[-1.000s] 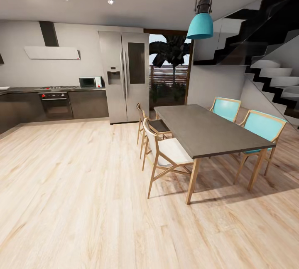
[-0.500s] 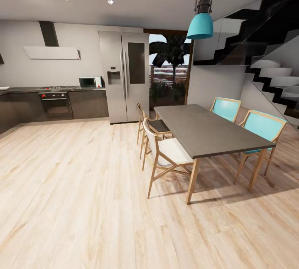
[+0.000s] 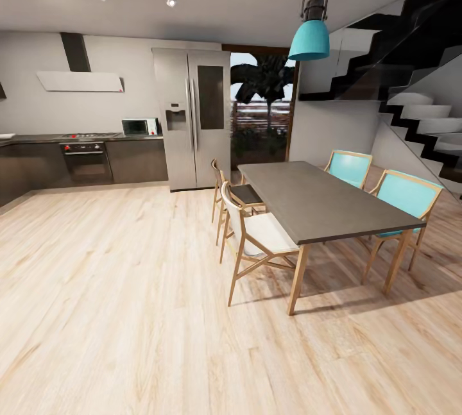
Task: In the kitchen, take the Vidalia onion out of the sink, dice it on the chopping board with the paring knife, put the diced onion into the bowl on the countertop, then place both the paring knife and the chopping board into the sink.
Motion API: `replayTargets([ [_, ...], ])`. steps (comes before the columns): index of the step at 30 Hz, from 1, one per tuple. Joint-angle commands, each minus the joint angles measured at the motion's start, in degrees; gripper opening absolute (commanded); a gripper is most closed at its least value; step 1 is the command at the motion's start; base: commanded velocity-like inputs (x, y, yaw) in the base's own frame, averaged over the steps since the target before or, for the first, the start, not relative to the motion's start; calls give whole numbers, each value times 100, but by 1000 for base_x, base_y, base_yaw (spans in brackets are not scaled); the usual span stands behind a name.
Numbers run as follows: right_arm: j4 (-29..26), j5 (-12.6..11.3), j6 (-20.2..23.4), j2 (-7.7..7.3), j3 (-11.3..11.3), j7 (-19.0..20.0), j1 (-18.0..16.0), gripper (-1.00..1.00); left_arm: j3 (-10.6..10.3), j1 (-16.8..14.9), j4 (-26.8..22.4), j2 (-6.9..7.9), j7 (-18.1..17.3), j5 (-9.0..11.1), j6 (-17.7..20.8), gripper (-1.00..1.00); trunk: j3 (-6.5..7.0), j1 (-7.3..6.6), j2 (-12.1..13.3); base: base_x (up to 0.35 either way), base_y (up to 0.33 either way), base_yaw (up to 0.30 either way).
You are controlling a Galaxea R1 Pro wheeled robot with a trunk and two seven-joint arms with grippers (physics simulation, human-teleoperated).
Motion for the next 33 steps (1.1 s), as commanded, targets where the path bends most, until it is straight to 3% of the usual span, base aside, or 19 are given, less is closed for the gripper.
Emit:
replayTargets([
  [1,0,1,-16,-1,-1,-3,-1,100,2,1,-15,-1,2,-2,-3,100,-5,0,-2,0,0,0],
  [21,-202,18,-63,-56,16,-8,-1,100,11,2,-78,1,3,-2,-3,100,-5,0,-2,0,0,0],
  [25,-491,25,-330,-78,21,-18,-1,100,15,3,-250,36,8,-1,2,100,-5,0,-2,0,0,0],
  [33,-941,26,-399,-149,17,-18,-1,100,11,0,-738,53,3,-2,-2,100,-5,0,-2,0,0,0],
])
